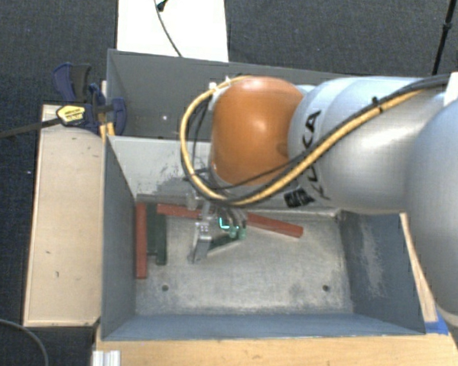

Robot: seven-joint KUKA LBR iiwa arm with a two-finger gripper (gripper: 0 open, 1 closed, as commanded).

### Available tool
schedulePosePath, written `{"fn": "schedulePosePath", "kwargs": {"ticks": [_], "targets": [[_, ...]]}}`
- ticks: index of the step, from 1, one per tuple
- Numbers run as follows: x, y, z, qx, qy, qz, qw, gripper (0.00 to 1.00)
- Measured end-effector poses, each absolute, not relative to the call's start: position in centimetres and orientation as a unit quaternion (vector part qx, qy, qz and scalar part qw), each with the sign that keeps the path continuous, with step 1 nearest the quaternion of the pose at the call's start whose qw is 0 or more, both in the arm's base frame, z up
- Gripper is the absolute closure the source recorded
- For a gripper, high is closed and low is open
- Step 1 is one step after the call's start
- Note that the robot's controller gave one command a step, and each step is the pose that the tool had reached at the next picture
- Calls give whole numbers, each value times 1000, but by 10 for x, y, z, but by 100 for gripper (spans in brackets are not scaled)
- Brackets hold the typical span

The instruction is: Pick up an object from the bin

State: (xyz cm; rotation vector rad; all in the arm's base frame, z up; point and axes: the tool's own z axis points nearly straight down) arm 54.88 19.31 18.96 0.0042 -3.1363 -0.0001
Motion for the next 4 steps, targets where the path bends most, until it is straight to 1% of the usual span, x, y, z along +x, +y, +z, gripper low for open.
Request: {"fn": "schedulePosePath", "kwargs": {"ticks": [1, 2, 3, 4], "targets": [[552, 129, 161, 102, -995, 1, 0, 0], [574, 101, 67, 134, -991, 0, 1, 0], [575, 103, 71, 131, -991, -1, -1, 100], [557, 125, 222, 148, -989, -1, -5, 100]]}}
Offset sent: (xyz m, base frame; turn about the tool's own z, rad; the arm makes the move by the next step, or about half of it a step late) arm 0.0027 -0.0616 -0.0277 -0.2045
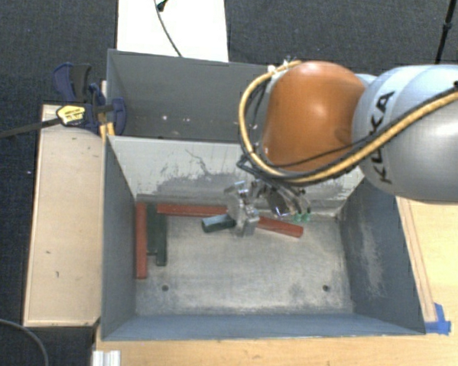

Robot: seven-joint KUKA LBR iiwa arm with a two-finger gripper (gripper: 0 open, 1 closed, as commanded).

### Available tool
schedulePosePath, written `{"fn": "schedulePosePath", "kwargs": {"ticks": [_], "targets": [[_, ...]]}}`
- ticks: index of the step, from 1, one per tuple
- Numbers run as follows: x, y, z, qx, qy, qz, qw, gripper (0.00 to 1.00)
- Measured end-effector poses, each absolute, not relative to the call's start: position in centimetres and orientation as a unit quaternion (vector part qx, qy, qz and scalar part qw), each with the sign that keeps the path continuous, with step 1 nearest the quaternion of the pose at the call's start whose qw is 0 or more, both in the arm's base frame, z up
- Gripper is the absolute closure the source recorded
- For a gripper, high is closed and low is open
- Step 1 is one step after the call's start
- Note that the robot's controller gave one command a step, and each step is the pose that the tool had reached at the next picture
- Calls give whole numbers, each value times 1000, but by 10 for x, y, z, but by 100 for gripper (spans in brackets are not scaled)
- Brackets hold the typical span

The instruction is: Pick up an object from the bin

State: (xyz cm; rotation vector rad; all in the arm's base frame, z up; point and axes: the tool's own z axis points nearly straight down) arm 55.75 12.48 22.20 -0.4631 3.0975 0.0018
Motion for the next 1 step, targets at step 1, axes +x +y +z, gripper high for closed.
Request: {"fn": "schedulePosePath", "kwargs": {"ticks": [1], "targets": [[552, 134, 222, -241, 971, 1, 3, 100]]}}
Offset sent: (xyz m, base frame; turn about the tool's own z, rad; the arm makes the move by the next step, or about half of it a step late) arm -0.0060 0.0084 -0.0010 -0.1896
